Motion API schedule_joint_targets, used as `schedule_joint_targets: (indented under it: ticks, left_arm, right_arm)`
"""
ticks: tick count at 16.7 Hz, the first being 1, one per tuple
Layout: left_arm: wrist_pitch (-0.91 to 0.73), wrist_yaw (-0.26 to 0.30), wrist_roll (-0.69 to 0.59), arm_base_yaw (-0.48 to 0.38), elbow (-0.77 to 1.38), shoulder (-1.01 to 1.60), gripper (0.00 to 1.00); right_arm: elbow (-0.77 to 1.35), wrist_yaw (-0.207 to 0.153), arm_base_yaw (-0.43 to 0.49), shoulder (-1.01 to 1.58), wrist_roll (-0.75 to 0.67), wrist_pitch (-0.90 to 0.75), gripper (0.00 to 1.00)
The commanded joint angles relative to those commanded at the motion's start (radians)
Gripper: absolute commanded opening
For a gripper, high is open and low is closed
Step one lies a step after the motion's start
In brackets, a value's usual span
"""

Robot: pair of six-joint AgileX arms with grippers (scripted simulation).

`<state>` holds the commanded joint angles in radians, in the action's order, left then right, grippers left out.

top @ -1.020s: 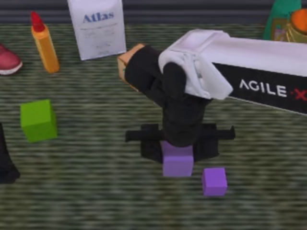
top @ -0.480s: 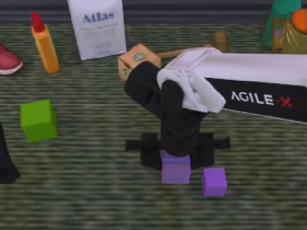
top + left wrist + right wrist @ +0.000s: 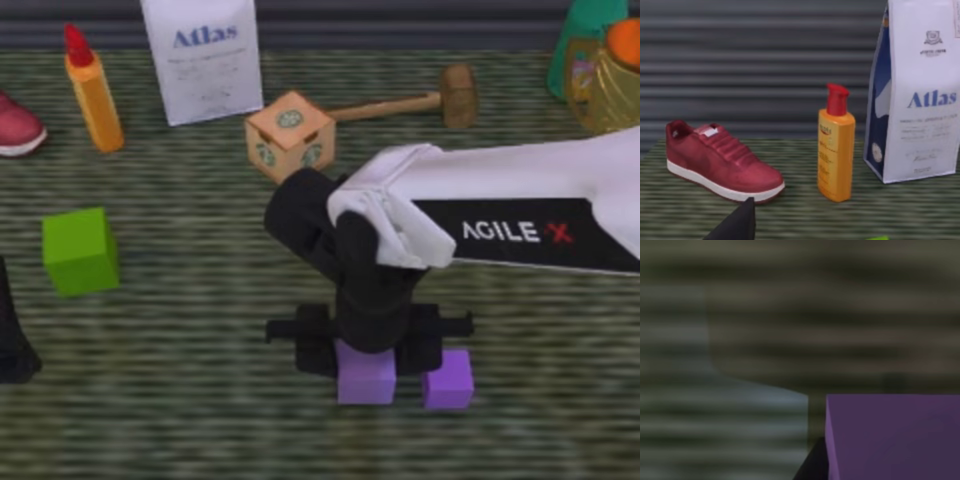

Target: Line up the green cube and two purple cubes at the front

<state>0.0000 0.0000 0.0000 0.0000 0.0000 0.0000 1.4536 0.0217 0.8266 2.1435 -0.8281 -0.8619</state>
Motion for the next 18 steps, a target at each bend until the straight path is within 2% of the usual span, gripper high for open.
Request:
schedule_joint_targets:
  ticks: [13,18]
  left_arm:
    - [0.000,0.000,0.000,0.000,0.000,0.000,1.00]
    - [0.000,0.000,0.000,0.000,0.000,0.000,1.00]
  right_arm:
    - [0.000,0.000,0.000,0.000,0.000,0.000,0.98]
    - [0.000,0.000,0.000,0.000,0.000,0.000,1.00]
